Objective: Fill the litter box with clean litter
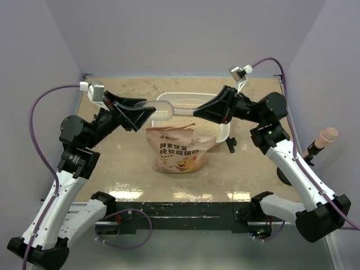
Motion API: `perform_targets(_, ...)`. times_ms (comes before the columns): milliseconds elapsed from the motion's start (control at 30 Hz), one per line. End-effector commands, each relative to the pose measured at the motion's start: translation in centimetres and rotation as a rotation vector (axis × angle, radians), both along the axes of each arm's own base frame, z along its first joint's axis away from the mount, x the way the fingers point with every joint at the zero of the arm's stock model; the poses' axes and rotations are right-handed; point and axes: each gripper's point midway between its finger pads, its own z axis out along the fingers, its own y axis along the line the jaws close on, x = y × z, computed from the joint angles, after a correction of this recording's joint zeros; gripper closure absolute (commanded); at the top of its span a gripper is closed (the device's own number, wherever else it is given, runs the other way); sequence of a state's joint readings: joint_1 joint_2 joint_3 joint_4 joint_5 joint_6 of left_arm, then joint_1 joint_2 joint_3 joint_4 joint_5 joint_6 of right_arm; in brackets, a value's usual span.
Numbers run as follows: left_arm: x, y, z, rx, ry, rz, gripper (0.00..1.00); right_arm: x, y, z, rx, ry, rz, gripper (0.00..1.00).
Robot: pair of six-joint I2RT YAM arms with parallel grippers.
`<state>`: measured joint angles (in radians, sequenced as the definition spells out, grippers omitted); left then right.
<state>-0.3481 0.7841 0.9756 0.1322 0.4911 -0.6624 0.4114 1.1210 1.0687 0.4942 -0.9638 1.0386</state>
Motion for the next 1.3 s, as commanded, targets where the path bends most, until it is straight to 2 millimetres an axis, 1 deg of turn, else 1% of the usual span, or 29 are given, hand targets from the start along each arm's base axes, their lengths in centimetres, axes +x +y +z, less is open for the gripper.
perform_targets(0,-1.3,0.0,0.4,0.068,-0.034,-0.027,0.3,-0.3,-1.6,3.5,-0.029,-0.105,-0.134,1.0)
perform_targets(33,-1.7,0.0,0.5,0.08,-0.039,-0.031,0.29,-0.1,-1.9,2.8,-0.069,-0.064,-0.152,1.0)
perform_targets(67,-1.8,0.2,-0.5,0.116,-0.015,-0.026,0.28,0.0,-2.4,3.9,-0.075,-0.108,-0.2,1.0)
perform_targets(100,-2.0,0.3,-0.6,0.133,-0.015,-0.024,0.28,0.0,-3.0,4.3,-0.088,-0.12,-0.233,1.0)
perform_targets(133,-2.2,0.5,-1.4,0.157,0.011,-0.02,0.27,-0.2,-3.5,4.2,-0.133,-0.117,-0.263,1.0)
perform_targets(167,-2.1,0.6,-1.8,0.183,0.006,-0.011,0.27,0.4,-4.1,4.4,-0.153,-0.11,-0.326,1.0)
perform_targets(200,-2.3,0.6,-2.1,0.199,0.004,-0.016,0.26,0.6,-4.5,4.5,-0.173,-0.109,-0.361,1.0)
perform_targets(233,-2.4,0.6,-2.7,0.218,0.022,-0.024,0.26,0.4,-5.2,4.4,-0.221,-0.111,-0.397,1.0)
perform_targets(267,-2.4,0.5,-3.2,0.244,0.014,-0.031,0.26,1.3,-6.1,4.4,-0.244,-0.099,-0.482,1.0)
perform_targets(300,-2.4,0.4,-3.5,0.26,0.014,-0.043,0.26,1.3,-6.6,4.3,-0.267,-0.093,-0.512,1.0)
perform_targets(333,-2.6,-0.1,-4.3,0.285,0.031,-0.086,0.26,1.0,-7.3,4.1,-0.309,-0.082,-0.541,1.0)
perform_targets(400,-2.8,-0.7,-5.2,0.325,0.009,-0.138,0.26,1.5,-8.3,3.5,-0.358,-0.055,-0.606,1.0)
perform_targets(433,-3.0,-1.3,-5.8,0.343,0.012,-0.196,0.26,1.1,-8.9,3.0,-0.399,-0.039,-0.619,1.0)
perform_targets(500,-2.9,-1.5,-6.4,0.38,-0.009,-0.223,0.26,1.4,-9.5,2.3,-0.445,-0.017,-0.65,1.0)
perform_targets(533,-2.4,-1.5,-7.2,0.417,-0.012,-0.223,0.25,1.1,-9.9,2.1,-0.469,-0.012,-0.656,1.0)
perform_targets(600,-1.6,-1.3,-7.9,0.459,-0.011,-0.202,0.24,0.7,-10.4,2.1,-0.479,-0.011,-0.674,1.0)
perform_targets(633,-1.0,-1.2,-8.8,0.496,-0.006,-0.195,0.23,0.5,-10.5,2.0,-0.483,-0.01,-0.677,1.0)
perform_targets(700,-0.2,-1.0,-9.6,0.53,-0.002,-0.173,0.21,0.0,-10.8,1.9,-0.481,-0.012,-0.679,1.0)
perform_targets(733,0.3,-1.0,-10.3,0.557,-0.004,-0.173,0.2,0.0,-10.9,1.3,-0.494,-0.004,-0.68,1.0)
perform_targets(800,0.6,-1.2,-11.2,0.582,0.008,-0.194,0.19,-0.4,-11.0,0.7,-0.5,-0.001,-0.675,1.0)
perform_targets(833,0.8,-1.2,-11.5,0.603,-0.01,-0.201,0.19,-0.5,-10.8,-0.1,-0.513,0.012,-0.658,1.0)
perform_targets(967,0.4,-2.0,-13.5,0.633,0.01,-0.295,0.15,-0.8,-10.9,-2.1,-0.545,0.036,-0.647,1.0)
perform_targets(1000,0.2,-2.4,-13.9,0.634,0.012,-0.324,0.15,-0.8,-11.1,-2.8,-0.557,0.047,-0.649,1.0)
perform_targets(1067,-0.4,-3.3,-15.0,0.636,0.022,-0.378,0.15,-0.9,-11.3,-3.4,-0.568,0.059,-0.656,1.0)
perform_targets(1100,-0.5,-3.6,-15.8,0.645,0.045,-0.405,0.19,-1.1,-11.4,-3.8,-0.575,0.072,-0.656,1.0)
perform_targets(1133,-0.8,-4.1,-16.3,0.659,0.041,-0.426,0.23,-1.2,-11.5,-4.0,-0.58,0.078,-0.66,1.0)
perform_targets(1167,-0.9,-4.2,-16.6,0.669,0.043,-0.434,0.28,-1.0,-12.0,-4.1,-0.59,0.085,-0.691,1.0)
perform_targets(1200,-1.0,-4.4,-17.1,0.675,0.054,-0.452,0.39,-1.0,-12.4,-4.3,-0.606,0.097,-0.707,1.0)
perform_targets(1267,-1.2,-4.7,-17.3,0.684,0.044,-0.469,0.56,-1.0,-12.8,-4.3,-0.617,0.104,-0.728,1.0)
